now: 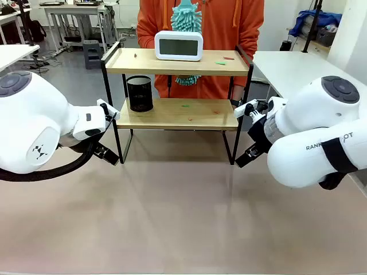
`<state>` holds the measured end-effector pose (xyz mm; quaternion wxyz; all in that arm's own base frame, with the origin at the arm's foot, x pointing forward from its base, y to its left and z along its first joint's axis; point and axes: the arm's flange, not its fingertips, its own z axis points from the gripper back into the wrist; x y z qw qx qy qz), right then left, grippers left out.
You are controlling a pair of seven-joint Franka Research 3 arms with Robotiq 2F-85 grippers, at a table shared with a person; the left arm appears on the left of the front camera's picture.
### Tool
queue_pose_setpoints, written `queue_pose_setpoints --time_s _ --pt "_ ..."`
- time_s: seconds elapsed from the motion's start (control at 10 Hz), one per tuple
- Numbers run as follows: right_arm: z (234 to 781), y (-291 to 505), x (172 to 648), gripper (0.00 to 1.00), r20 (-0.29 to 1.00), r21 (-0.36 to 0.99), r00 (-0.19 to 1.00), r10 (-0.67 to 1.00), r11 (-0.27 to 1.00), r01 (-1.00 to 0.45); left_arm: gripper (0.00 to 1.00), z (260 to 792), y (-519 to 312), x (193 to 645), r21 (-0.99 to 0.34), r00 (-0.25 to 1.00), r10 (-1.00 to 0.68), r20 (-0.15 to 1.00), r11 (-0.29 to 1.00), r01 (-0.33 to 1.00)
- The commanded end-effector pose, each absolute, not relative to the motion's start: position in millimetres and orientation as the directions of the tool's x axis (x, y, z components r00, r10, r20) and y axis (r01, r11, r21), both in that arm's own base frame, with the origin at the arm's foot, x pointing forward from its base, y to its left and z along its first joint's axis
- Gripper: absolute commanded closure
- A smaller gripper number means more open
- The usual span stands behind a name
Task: Clean the shelf.
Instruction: Pick up the Duster from the human.
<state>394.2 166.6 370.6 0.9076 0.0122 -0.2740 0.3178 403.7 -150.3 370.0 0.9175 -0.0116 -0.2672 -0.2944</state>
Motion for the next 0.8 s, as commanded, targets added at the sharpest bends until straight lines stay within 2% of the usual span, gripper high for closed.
queue_pose_setpoints --time_s 0.0,0.7 --pt "370.6 166.6 394.2 0.0 0.505 -0.152 0.648 0.57 0.798 -0.584 0.0 370.1 -150.3 403.7 0.136 0.684 -0.534 0.497 0.826 0.547" --pt "370.6 166.6 394.2 0.0 0.505 -0.152 0.648 0.57 0.798 -0.584 0.0 370.1 -150.3 403.7 0.136 0.684 -0.534 0.497 0.826 0.547"
